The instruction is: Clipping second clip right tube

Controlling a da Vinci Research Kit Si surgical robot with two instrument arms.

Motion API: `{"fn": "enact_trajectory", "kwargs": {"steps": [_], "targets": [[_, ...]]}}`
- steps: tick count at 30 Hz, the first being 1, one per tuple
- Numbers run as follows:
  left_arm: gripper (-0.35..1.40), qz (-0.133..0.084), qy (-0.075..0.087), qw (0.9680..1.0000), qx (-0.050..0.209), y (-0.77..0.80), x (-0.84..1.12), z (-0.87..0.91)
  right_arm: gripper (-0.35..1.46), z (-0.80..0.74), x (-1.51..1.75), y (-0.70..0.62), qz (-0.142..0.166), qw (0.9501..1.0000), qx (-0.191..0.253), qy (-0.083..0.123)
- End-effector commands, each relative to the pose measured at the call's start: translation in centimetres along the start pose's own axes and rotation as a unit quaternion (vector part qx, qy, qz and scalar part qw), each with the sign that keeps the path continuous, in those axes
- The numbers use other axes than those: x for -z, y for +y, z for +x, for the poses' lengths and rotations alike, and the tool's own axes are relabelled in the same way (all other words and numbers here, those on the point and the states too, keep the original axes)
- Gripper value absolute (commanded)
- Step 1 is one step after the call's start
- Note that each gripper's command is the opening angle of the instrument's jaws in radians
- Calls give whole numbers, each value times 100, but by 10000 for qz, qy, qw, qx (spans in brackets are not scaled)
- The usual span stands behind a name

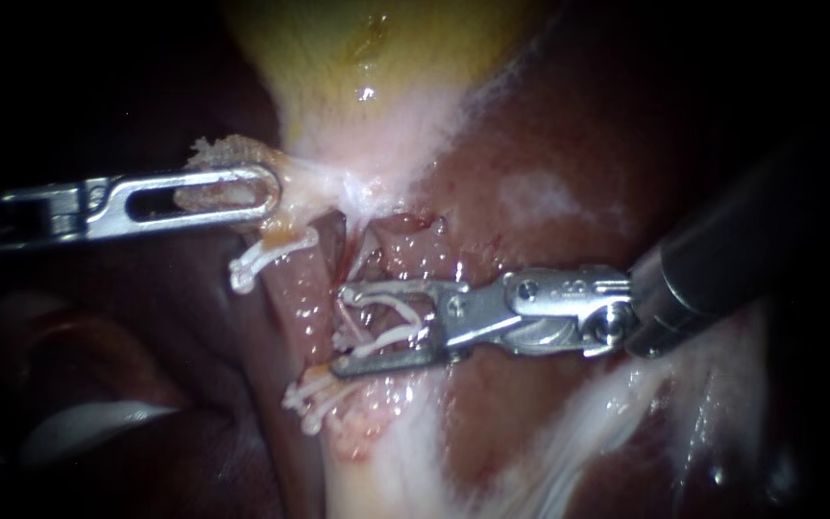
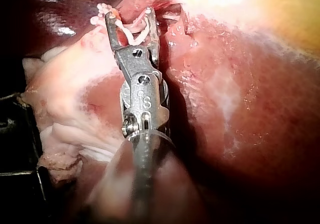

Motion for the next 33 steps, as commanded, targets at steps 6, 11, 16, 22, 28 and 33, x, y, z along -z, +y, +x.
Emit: {"fn": "enact_trajectory", "kwargs": {"steps": [6, 11, 16, 22, 28, 33], "targets": [[-35, 1, 2, 10000, 1, 0, 1, 0, 45, -4, 8, 5, 9, 9999, -112, 4], [-35, 1, 1, 10000, 1, 0, 1, 0, 44, -11, 13, 10, 34, 9999, -160, 5], [-35, 0, 0, 10000, 1, -1, 1, 0, 44, -16, 16, 14, 36, 9998, -206, 3], [-35, -3, -2, 10000, 1, -2, 1, 0, 44, -22, 17, 17, 36, 9996, -280, 2], [-35, -5, -3, 10000, 2, -2, 2, 1, 44, -28, 19, 20, 36, 9993, -385, 2], [-35, -5, -3, 10000, 2, -2, 2, 1, 44, -29, 20, 21, 36, 9990, -441, 3]]}}
